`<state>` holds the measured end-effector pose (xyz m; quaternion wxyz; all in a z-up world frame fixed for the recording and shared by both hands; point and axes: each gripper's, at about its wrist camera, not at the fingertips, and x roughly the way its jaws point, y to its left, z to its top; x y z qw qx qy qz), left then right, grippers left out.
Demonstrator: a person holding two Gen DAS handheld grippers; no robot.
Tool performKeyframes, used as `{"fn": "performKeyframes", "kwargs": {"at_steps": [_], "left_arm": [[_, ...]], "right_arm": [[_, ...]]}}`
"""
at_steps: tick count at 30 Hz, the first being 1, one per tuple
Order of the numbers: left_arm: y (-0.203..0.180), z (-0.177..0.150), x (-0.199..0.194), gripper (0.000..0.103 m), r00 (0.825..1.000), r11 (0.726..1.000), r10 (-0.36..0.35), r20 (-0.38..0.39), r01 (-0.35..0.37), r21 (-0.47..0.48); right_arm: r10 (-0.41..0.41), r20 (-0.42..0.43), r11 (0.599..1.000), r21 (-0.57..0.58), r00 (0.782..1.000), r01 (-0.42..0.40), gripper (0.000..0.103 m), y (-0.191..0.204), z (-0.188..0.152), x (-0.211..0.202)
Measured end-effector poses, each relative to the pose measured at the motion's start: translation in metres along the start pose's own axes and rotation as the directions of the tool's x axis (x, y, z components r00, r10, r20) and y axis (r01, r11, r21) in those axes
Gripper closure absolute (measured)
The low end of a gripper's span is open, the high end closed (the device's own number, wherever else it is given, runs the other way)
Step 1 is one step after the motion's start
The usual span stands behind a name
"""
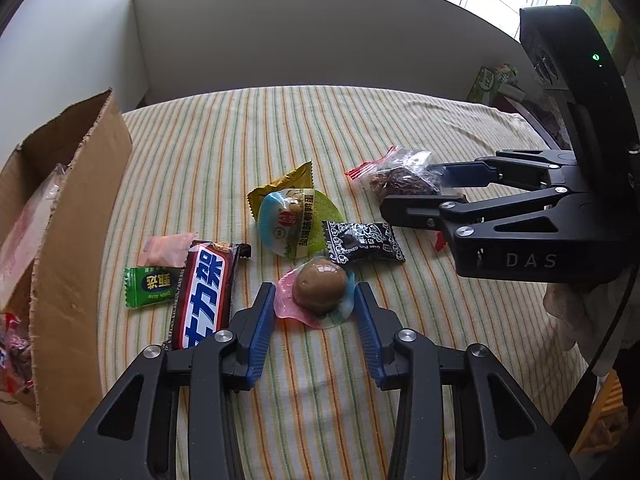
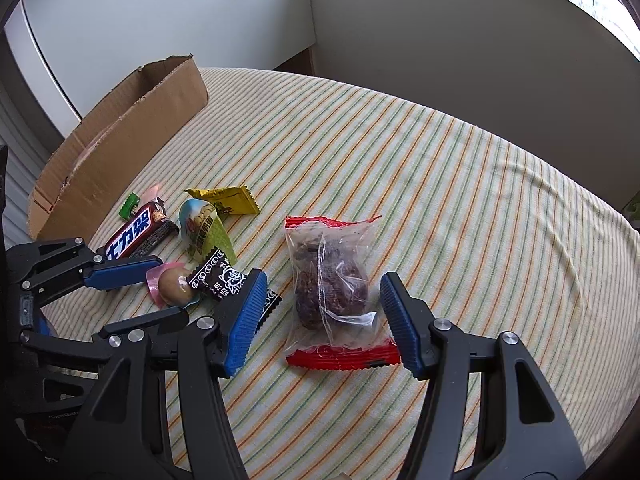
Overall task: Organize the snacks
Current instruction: 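Close left gripper on the brown round candy while right gripper closes on the cookie bag, then carry the brown candy and cookie bag with both grippers into the box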
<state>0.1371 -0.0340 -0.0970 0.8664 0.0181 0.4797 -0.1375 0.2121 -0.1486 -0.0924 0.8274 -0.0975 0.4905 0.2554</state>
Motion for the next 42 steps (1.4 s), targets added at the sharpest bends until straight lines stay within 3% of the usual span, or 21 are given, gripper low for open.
{"fn": "performKeyframes", "kwargs": {"at_steps": [2,3,22,31,42], "left_arm": [[0.0,-0.001,-0.001,0.067,1.0,1.0,-0.002,0.004,0.002,0.0],[0.0,-0.003,-0.002,0.068,1.0,1.0,-0.004,0.005,0.004,-0.002],[0.005,-0.017,-0.048,0.072,0.997,0.999,-0.011,0.079,0.014,-0.037],[0.031,-0.009,-0.085,0.072,0.987,0.998,0.019,0.16,-0.008,-0.068],[0.112,0.01,-0.118,0.072,0.966,0.979,0.119,0.231,-0.076,-0.187]], "right_arm": [[-0.019,-0.011,1.0,-0.014,1.0,0.019,0.057,0.002,-0.003,0.001],[-0.027,-0.008,0.999,-0.02,1.0,0.027,0.059,0.003,-0.005,0.0],[-0.053,0.099,0.998,0.021,0.994,0.051,0.064,0.015,-0.014,-0.061],[-0.006,0.188,1.0,-0.003,0.982,0.007,0.064,0.041,0.025,-0.088],[0.068,0.233,0.995,-0.086,0.97,-0.05,0.064,0.096,0.087,-0.082]]}}
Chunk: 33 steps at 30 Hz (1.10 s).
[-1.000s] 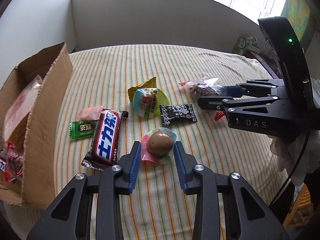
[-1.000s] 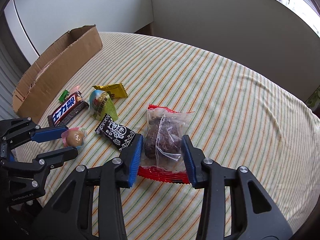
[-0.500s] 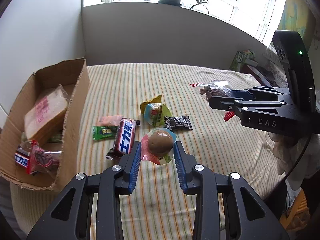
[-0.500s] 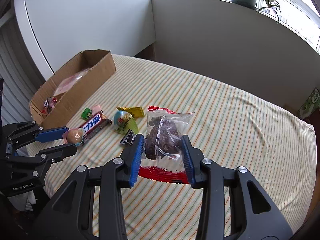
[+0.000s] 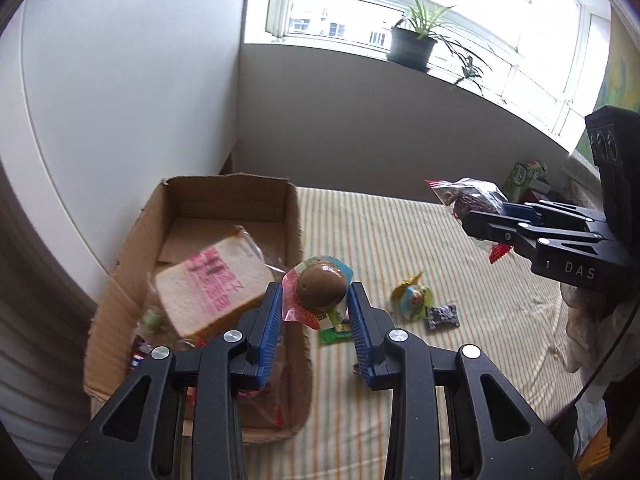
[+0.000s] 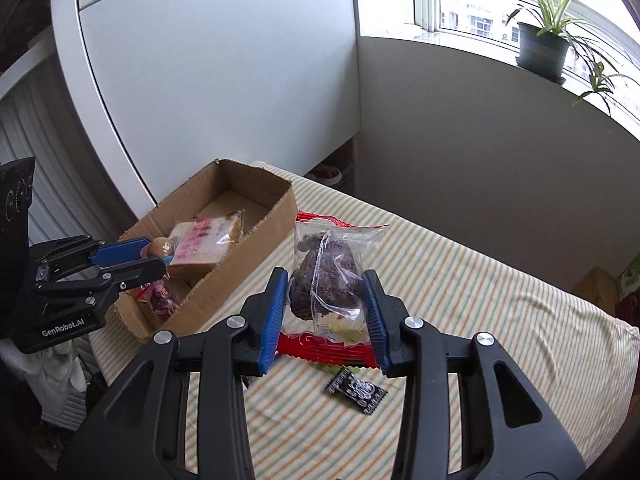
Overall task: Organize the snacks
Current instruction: 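Carry the brown candy and cookie bag with both grippers into the box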
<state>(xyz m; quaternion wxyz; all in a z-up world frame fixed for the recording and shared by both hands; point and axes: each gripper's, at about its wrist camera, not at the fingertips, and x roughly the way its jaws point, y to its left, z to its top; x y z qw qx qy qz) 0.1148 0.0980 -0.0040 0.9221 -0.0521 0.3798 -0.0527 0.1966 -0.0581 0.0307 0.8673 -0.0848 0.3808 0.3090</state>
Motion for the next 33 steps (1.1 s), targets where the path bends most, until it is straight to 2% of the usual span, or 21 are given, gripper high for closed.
{"fn": "performKeyframes", "kwargs": {"at_steps": [9,19,28,32,33], "left_arm": [[0.045,0.024,0.006,0.072,0.996,0.996,0.084,0.014,-0.084,-0.037],[0.06,0.037,0.03,0.072,0.989,0.988,0.149,0.005,-0.149,-0.03],[0.076,0.042,0.039,0.071,0.983,0.982,0.182,0.0,-0.182,-0.044],[0.078,0.042,0.041,0.066,0.981,0.98,0.195,-0.001,-0.194,-0.047],[0.079,0.042,0.041,0.061,0.98,0.978,0.201,-0.004,-0.201,-0.048]], "right_arm": [[0.068,-0.014,0.997,-0.029,0.998,-0.068,0.064,0.037,0.031,0.042],[0.1,-0.047,0.993,-0.059,0.994,-0.103,0.064,0.062,0.053,0.091],[0.113,-0.074,0.992,-0.057,0.991,-0.117,0.063,0.065,0.067,0.125],[0.11,-0.064,0.993,-0.045,0.992,-0.113,0.056,0.061,0.071,0.126],[0.108,-0.061,0.993,-0.043,0.992,-0.111,0.056,0.061,0.072,0.125]]}}
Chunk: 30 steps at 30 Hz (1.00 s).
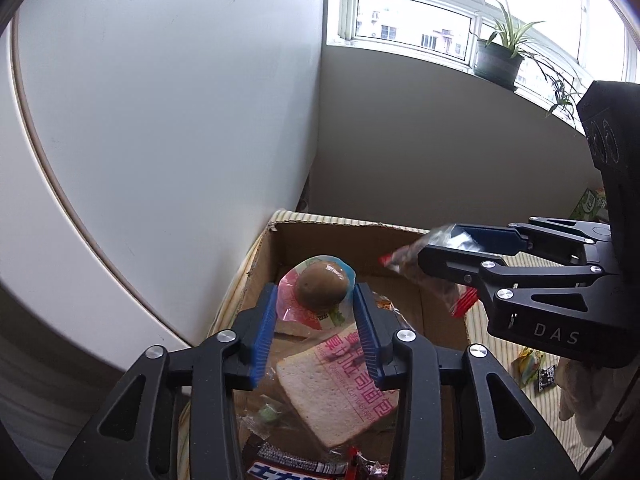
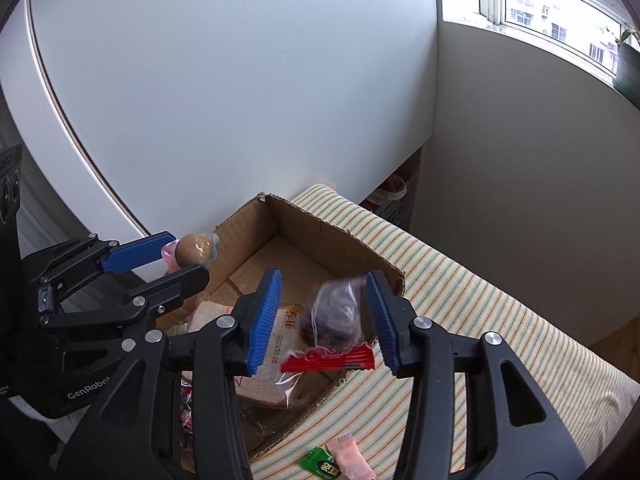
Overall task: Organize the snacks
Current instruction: 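Carry the brown candy and cookie bag with both grippers into the box, then open both grippers to release the snacks onto the bread loaf, then withdraw both grippers from the box toward the remaining snacks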
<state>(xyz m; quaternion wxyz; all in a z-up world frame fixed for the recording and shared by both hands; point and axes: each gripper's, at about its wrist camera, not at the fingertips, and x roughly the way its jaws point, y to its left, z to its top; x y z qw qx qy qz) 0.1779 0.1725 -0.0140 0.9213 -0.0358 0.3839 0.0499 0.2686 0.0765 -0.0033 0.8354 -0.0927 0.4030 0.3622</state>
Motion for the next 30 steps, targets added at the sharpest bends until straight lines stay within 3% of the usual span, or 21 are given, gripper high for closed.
{"fn": "performKeyframes", "kwargs": {"at_steps": [7,14,23,30], "left_arm": [[0.004,0.001,-0.005,0.06,1.0,1.0,0.004,0.009,-0.004,-0.009],[-0.005,-0.002,-0.029,0.06,0.999,1.0,-0.01,0.033,0.01,-0.001],[-0.034,-0.018,-0.065,0.06,0.995,0.997,-0.074,0.059,0.072,0.031],[-0.061,-0.041,-0.086,0.06,0.989,0.99,-0.134,0.056,0.131,0.052]], "right_arm": [[-0.014,0.007,1.0,0.012,1.0,0.014,0.056,-0.007,-0.001,-0.014],[-0.046,0.033,0.999,0.008,0.998,0.046,0.056,-0.01,-0.016,-0.056],[-0.097,0.056,0.995,0.028,0.994,0.095,0.055,-0.028,-0.055,-0.119],[-0.144,0.023,0.988,0.053,0.989,0.143,0.055,-0.05,-0.098,-0.146]]}}
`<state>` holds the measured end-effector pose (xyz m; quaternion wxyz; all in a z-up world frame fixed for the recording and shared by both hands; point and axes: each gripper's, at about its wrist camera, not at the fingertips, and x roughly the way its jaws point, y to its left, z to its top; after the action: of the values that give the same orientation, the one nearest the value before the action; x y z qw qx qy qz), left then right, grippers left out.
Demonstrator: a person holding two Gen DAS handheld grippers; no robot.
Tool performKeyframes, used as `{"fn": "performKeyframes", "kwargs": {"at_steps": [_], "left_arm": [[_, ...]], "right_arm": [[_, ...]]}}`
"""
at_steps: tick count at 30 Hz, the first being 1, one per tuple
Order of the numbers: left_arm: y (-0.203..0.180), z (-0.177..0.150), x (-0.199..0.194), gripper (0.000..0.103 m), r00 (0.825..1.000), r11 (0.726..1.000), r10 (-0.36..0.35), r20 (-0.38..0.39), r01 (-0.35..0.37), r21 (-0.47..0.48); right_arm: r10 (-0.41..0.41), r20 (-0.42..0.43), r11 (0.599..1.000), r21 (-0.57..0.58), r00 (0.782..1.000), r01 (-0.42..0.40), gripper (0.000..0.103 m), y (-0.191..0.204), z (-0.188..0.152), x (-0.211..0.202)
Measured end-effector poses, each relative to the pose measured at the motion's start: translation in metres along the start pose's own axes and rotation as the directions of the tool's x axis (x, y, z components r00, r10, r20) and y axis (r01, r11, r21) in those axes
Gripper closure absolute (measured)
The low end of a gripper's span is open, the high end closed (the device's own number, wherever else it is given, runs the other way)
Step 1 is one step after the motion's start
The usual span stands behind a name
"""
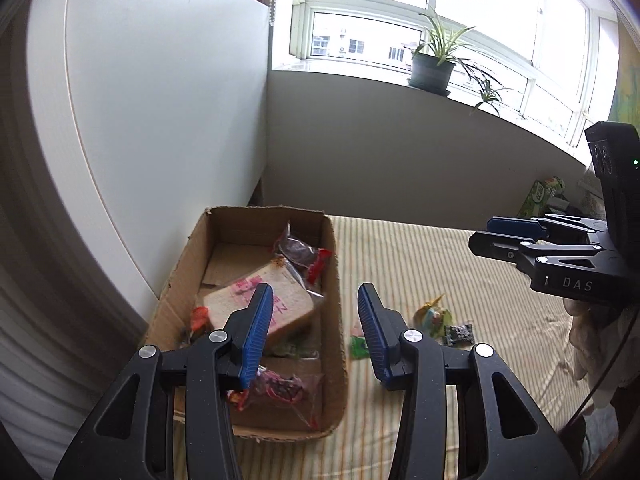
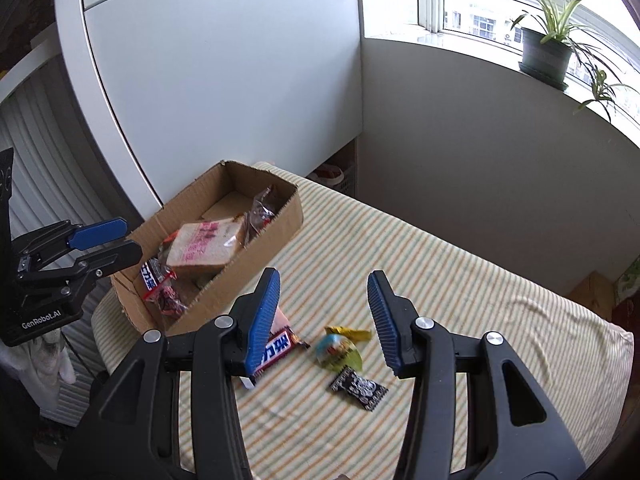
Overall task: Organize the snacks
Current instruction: 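Withdraw both grippers from the box toward the remaining snacks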
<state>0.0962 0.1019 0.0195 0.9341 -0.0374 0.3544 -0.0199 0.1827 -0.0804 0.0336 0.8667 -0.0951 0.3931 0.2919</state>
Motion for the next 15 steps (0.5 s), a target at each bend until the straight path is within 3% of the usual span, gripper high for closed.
{"fn": "performKeyframes", "kwargs": {"at_steps": [15], "left_arm": [[-0.071,-0.042,0.023,0.06,0.99,0.992,-0.073,-0.123,0.085,0.093]], "right_arm": [[-0.061,-0.147,0.992,-0.119,0.987,0.043,0.055,-0.035,-0.075,0.015]]}}
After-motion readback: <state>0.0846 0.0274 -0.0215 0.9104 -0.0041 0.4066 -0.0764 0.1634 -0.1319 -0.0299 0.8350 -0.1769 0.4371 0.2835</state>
